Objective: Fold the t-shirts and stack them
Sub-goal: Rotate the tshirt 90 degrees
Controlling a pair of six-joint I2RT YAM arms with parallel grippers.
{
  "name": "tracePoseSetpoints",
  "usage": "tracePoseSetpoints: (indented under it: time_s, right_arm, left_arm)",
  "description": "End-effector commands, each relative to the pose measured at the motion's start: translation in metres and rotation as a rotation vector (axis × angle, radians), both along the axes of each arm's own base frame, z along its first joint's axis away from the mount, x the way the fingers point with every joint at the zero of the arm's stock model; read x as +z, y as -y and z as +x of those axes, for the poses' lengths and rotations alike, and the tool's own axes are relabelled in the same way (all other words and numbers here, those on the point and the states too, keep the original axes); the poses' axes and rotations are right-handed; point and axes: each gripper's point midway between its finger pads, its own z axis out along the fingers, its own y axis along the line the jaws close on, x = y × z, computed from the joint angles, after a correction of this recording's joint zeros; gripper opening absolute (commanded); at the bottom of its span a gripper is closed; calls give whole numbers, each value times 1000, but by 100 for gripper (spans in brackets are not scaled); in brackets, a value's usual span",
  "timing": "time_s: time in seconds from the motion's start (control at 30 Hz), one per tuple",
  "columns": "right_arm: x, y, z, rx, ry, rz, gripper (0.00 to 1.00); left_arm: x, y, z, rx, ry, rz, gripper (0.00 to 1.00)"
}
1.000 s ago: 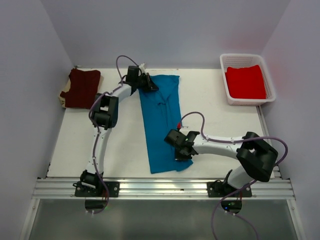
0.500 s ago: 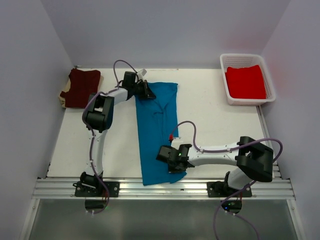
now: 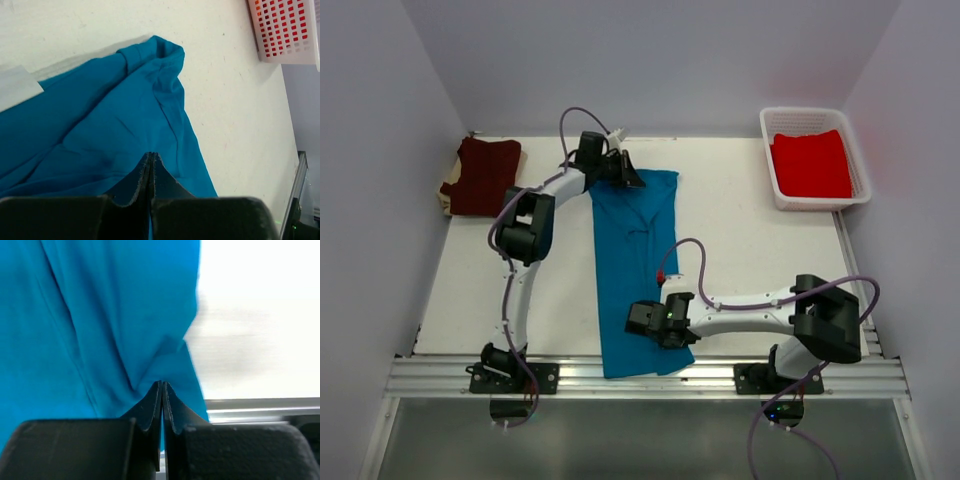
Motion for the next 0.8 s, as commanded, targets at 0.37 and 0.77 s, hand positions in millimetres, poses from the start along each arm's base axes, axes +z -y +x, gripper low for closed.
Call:
tracePoseSetpoints:
  time_s: [0.37, 0.77]
  right_arm:
    - [183, 12, 134, 43, 575, 117, 86]
    - [165, -5, 314, 83, 423, 307, 74]
  left_arm:
    - [177, -60, -66, 249, 346, 51, 17]
    - [112, -101, -199, 268, 203, 144, 72]
